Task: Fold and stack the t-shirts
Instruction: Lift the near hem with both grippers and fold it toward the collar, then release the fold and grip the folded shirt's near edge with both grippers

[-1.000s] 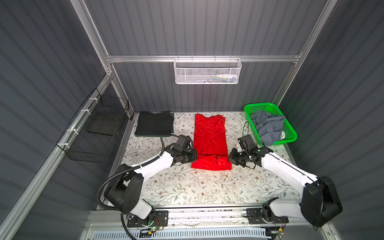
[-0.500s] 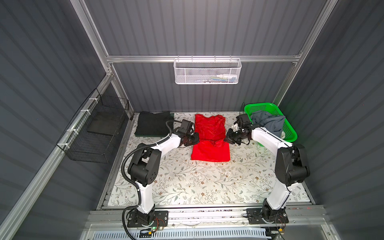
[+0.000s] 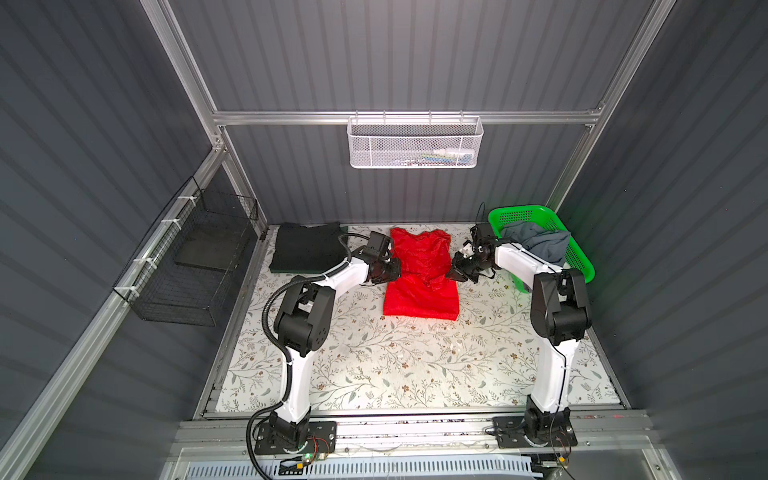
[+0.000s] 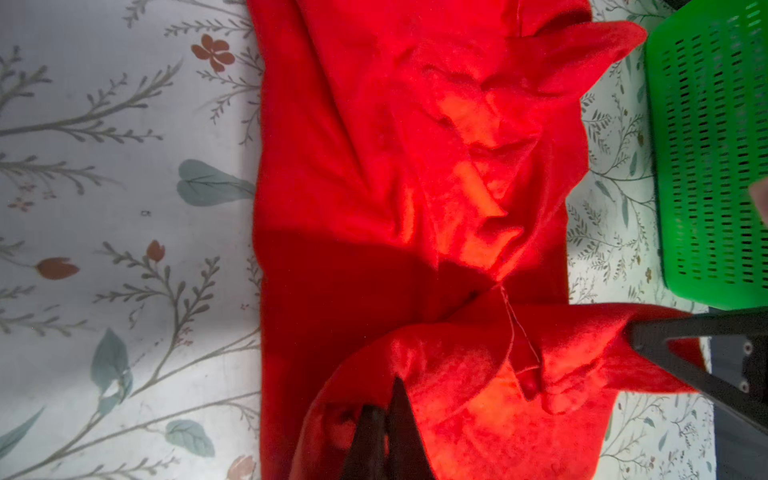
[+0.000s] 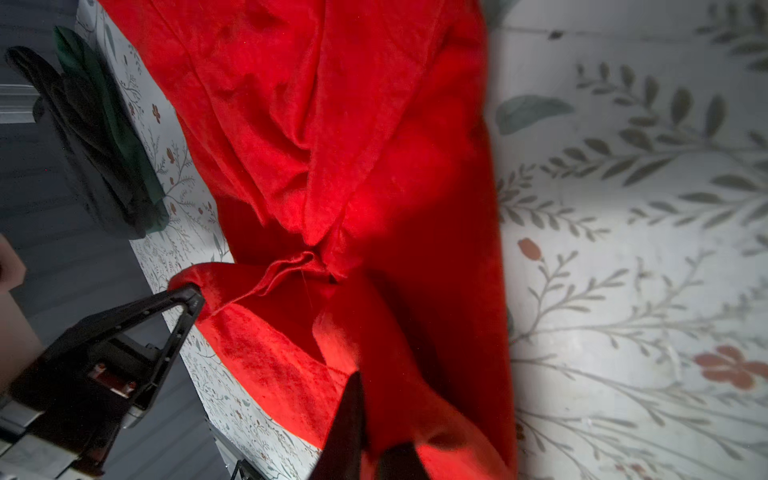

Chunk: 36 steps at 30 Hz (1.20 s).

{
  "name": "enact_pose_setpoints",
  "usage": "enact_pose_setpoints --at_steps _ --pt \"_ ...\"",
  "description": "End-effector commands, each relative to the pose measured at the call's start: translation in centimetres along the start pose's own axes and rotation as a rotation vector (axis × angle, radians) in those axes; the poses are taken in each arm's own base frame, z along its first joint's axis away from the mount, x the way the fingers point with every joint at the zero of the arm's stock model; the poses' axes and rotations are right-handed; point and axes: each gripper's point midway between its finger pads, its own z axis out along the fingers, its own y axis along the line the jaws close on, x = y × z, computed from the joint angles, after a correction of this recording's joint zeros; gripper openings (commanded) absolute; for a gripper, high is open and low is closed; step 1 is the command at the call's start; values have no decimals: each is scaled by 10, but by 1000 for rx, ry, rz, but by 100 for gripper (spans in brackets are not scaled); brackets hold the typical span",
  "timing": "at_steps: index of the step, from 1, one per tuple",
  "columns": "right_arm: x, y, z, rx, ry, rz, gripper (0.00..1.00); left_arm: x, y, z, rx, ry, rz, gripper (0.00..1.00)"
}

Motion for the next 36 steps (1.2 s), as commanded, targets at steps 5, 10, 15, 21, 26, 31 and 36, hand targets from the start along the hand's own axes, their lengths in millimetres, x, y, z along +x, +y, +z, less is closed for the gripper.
enact_pose_setpoints --at_steps 5,10,15,21,26,31,36 --pt "-8 7 0 -8 30 -35 38 -13 8 -6 -54 -42 22 8" --pt "-8 -1 -8 20 5 -34 58 -19 11 -19 -93 -74 46 56" --pt "8 -12 -25 67 -30 -42 75 -19 21 -47 -164 -154 93 71" --pt "39 -25 -47 109 -59 -39 86 15 32 -60 -180 -107 96 85" --pt "83 -37 -54 109 -56 -11 85 49 40 -74 -170 -75 76 92" --pt "120 -49 -38 74 -36 48 82 79 50 -84 -150 -54 45 92" --pt "127 -56 -18 41 -39 75 79 98 50 -78 -89 -31 10 92"
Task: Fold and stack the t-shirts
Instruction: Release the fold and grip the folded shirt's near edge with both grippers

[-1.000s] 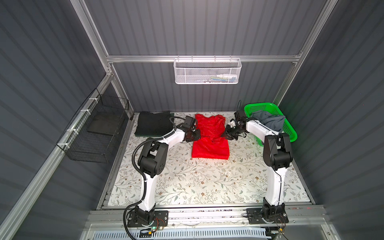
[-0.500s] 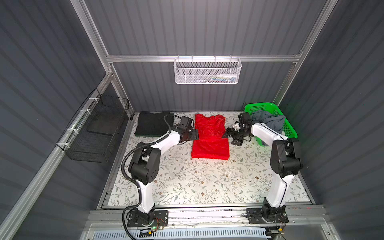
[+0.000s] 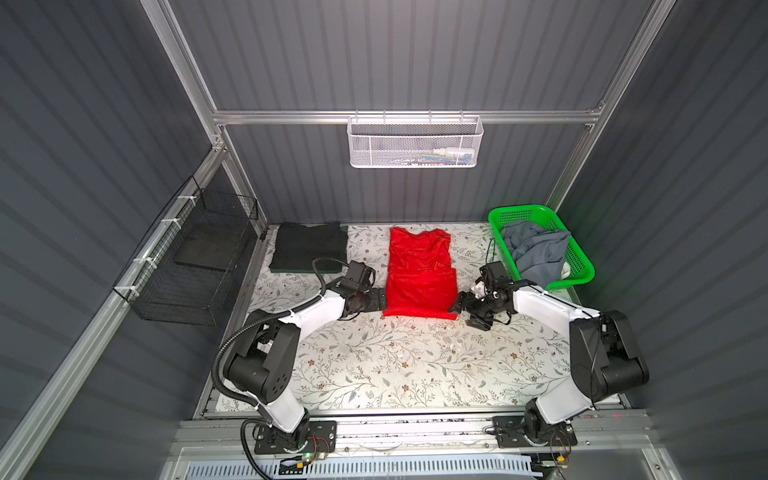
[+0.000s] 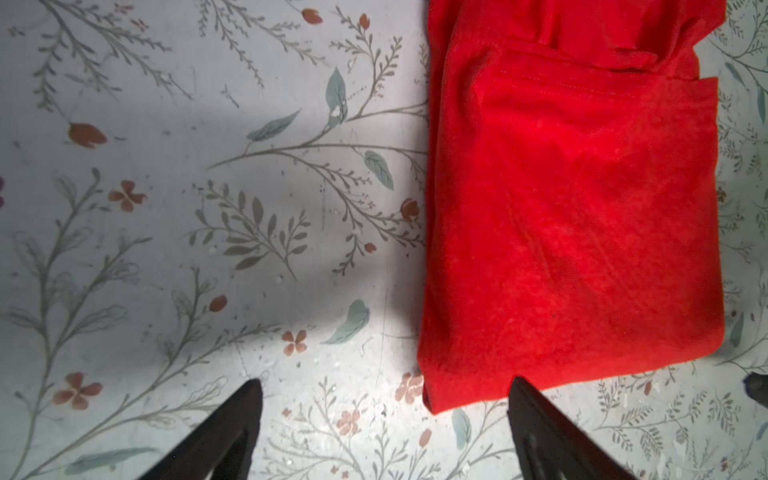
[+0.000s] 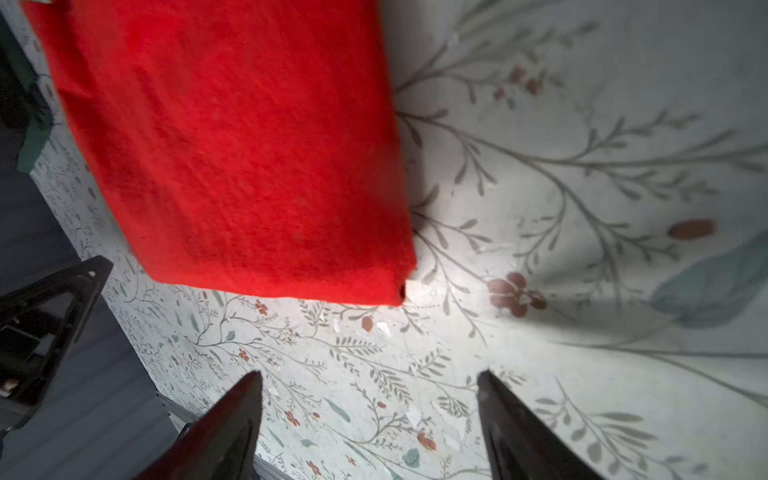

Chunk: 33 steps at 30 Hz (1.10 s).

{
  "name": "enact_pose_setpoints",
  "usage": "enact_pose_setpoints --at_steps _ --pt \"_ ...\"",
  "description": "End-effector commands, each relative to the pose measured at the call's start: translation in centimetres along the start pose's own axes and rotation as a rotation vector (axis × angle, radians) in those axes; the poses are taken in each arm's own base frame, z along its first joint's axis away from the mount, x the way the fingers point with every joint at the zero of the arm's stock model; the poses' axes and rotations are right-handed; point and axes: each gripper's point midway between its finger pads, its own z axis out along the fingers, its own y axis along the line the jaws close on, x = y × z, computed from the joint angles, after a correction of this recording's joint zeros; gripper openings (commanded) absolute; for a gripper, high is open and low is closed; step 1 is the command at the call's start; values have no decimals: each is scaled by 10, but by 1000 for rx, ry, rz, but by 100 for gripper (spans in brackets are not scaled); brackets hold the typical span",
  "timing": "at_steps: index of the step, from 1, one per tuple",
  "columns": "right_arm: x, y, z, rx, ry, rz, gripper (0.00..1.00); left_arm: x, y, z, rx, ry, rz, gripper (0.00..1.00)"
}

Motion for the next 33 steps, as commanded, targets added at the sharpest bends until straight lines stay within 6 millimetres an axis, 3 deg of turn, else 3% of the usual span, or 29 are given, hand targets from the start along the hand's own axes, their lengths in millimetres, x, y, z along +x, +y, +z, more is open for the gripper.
enact_pose_setpoints --at_steps 1,10,16,25,33 --pt "-12 12 9 -55 -54 5 78 3 -14 1 87 -4 -37 91" --pt "-12 11 29 -30 -28 4 76 12 -22 16 143 46 -70 88" --pt "-10 0 38 -3 -29 31 73 20 -21 23 160 64 -96 88" --pt "-5 -10 44 29 -17 28 71 24 -16 29 140 81 -84 87" --pt "-4 -18 50 51 -9 44 65 32 -19 40 165 111 -104 81"
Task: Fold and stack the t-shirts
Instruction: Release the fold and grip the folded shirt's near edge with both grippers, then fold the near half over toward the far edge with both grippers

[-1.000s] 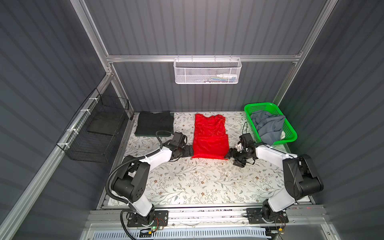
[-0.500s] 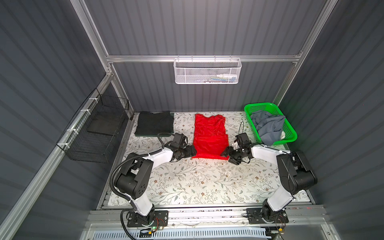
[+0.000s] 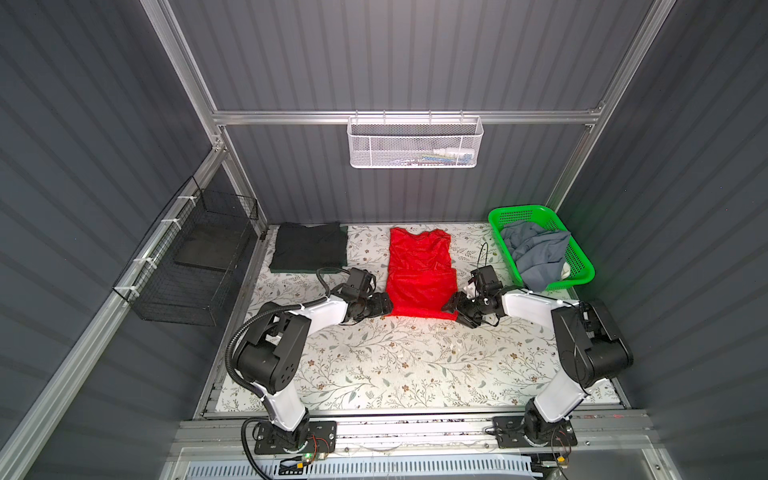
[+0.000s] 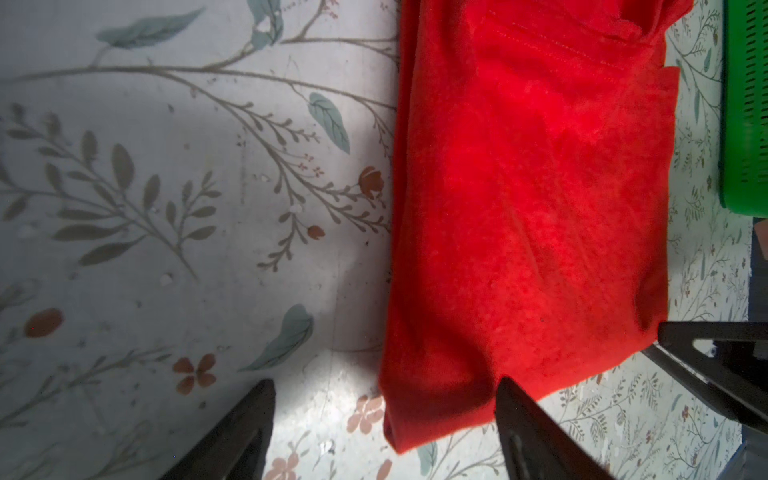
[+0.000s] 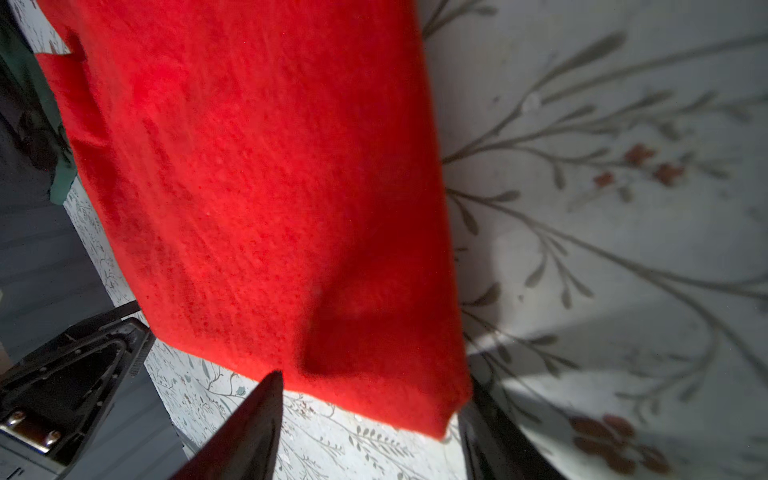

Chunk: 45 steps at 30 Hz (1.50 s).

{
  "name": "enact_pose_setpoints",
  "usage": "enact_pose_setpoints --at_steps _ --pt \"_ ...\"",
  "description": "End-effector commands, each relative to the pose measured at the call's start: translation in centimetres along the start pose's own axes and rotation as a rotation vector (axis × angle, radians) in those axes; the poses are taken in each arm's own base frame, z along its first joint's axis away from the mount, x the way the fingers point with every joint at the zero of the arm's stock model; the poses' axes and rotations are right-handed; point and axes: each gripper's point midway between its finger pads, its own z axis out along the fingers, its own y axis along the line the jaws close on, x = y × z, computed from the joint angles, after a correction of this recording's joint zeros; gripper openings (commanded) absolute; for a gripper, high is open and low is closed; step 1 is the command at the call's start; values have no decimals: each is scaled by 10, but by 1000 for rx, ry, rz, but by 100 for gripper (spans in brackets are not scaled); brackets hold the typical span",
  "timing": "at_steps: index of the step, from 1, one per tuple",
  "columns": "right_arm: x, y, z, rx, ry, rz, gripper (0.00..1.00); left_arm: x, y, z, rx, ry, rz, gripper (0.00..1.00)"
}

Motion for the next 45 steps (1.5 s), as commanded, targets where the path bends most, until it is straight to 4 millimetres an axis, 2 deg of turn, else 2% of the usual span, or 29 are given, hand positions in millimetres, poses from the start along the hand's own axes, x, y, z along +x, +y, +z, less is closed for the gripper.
enact_pose_setpoints --at_steps 1,5,8,10,14,17,21,23,27,29,37,41,45 --pt "18 -36 15 116 53 47 65 16 3 11 15 60 -26 80" --pt "18 -40 17 132 49 52 61 16 2 13 21 54 -27 75" --pt "18 -43 19 142 50 53 54 16 7 15 -15 42 3 71" --pt "19 -45 21 148 60 49 50 18 9 17 -25 50 15 64" --pt "19 -47 21 159 66 35 42 20 5 26 -34 64 36 57" --pt "17 -45 22 155 63 26 37 24 -2 35 -41 74 67 41" --pt "14 -41 21 147 59 -1 22 26 -6 41 -52 91 93 8" --pt "13 -39 18 150 62 -25 16 21 -6 36 -69 80 108 0" --pt "7 -39 7 187 37 -73 3 13 -10 26 -88 67 125 0" --pt "8 -36 1 184 37 -87 1 12 -15 23 -71 68 126 0" --pt "28 -29 -29 149 24 -103 0 12 -37 -10 6 31 121 0" --pt "30 -22 -42 152 9 -122 0 8 -47 -32 11 -8 133 0" --pt "33 -14 -57 152 -20 -125 0 13 -63 -50 38 -37 155 0"
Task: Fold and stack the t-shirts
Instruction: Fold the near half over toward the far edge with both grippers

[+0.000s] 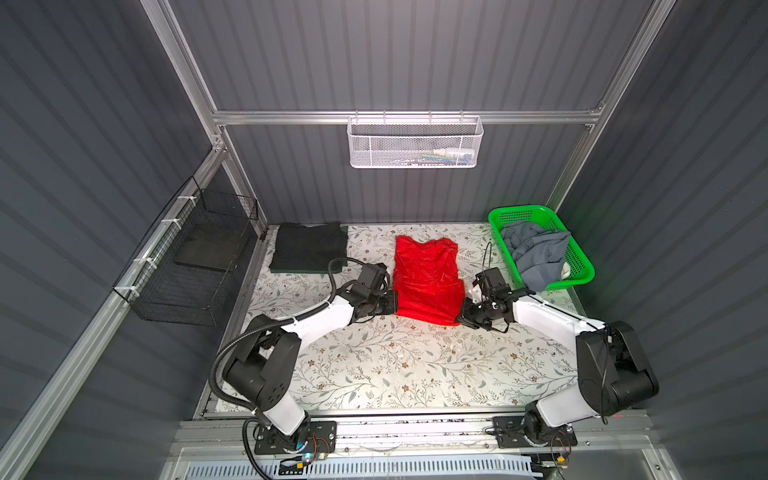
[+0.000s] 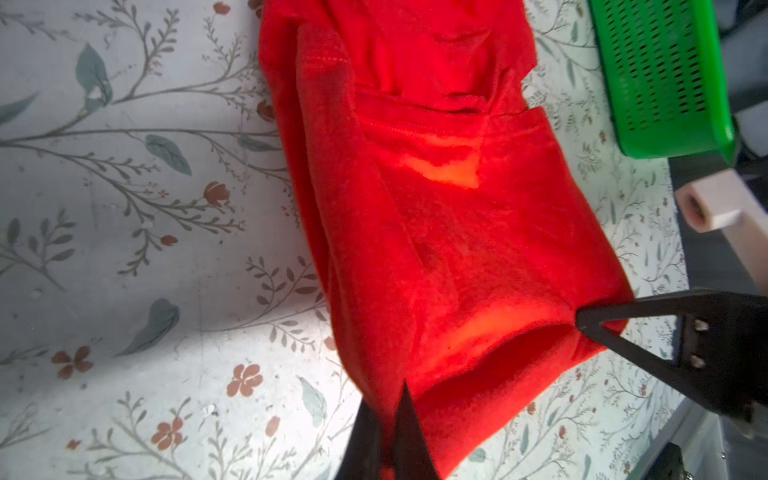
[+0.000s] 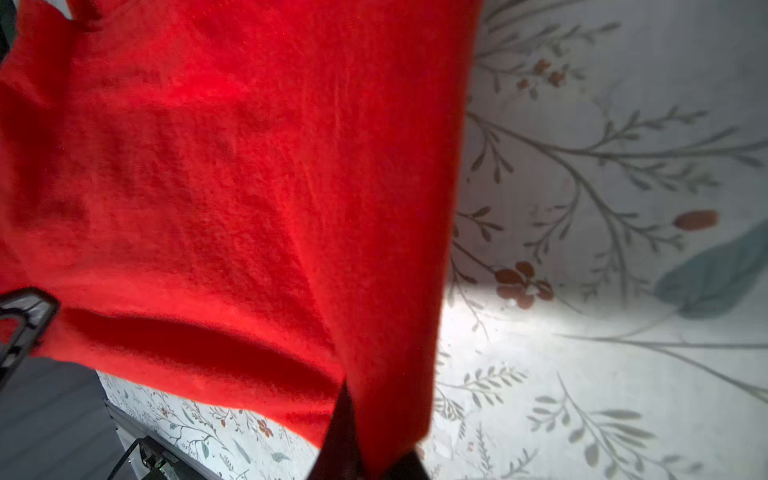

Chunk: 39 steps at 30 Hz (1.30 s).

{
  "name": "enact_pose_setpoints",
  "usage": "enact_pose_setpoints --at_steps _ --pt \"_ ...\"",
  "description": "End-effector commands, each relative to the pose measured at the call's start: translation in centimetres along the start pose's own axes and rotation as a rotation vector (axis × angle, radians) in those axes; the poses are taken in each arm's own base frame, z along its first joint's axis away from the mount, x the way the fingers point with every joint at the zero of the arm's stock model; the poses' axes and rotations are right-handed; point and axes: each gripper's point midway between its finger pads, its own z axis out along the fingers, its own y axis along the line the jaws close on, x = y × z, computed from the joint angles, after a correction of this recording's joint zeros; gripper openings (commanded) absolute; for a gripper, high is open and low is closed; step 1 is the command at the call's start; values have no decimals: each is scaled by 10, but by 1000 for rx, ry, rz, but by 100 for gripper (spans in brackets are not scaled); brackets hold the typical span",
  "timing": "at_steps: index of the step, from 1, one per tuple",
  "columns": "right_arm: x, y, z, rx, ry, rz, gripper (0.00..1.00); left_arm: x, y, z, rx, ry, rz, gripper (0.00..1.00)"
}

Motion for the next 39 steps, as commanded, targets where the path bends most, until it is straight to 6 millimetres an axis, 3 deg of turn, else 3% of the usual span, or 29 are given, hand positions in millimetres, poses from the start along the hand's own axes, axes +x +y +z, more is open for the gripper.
enact_pose_setpoints --at_steps 1,7,15,24,33,39 --pt "9 -8 -14 68 -11 11 0 14 2 -12 -40 13 0 0" --pt "33 10 -34 56 -35 -27 0 27 -3 -30 -29 -16 -9 0" --pt "68 20 -44 58 -34 -59 0 65 -10 -53 -37 -18 11 0" --pt "91 39 -67 29 -86 -102 0 100 -16 -89 -33 -62 19 0" --pt "68 72 -96 8 -196 -162 7 76 -17 -118 -72 -180 -22 0" --pt "53 97 -90 16 -173 -223 7 56 -14 -123 -163 -234 -32 0"
